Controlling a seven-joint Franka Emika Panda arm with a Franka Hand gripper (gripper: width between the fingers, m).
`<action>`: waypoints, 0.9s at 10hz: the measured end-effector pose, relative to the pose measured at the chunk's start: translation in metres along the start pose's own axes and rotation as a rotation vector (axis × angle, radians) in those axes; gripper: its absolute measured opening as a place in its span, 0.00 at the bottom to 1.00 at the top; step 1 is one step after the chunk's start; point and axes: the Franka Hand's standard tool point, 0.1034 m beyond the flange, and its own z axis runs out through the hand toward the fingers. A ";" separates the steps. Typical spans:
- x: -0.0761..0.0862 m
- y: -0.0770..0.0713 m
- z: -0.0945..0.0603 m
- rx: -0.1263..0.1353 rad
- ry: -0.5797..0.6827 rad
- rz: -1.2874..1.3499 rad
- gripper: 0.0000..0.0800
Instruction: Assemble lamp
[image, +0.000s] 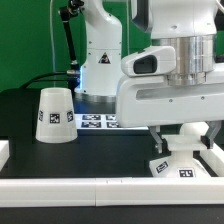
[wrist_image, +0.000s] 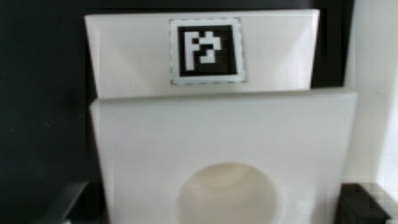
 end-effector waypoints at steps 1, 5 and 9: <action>0.000 0.001 0.000 0.000 0.000 0.001 0.67; 0.009 -0.022 0.003 -0.004 0.025 -0.074 0.67; 0.010 -0.022 0.003 0.002 0.030 -0.098 0.82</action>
Offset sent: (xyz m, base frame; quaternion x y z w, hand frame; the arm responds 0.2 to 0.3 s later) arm 0.0219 0.0471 -0.0120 -0.0312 0.0107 -0.0544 0.9980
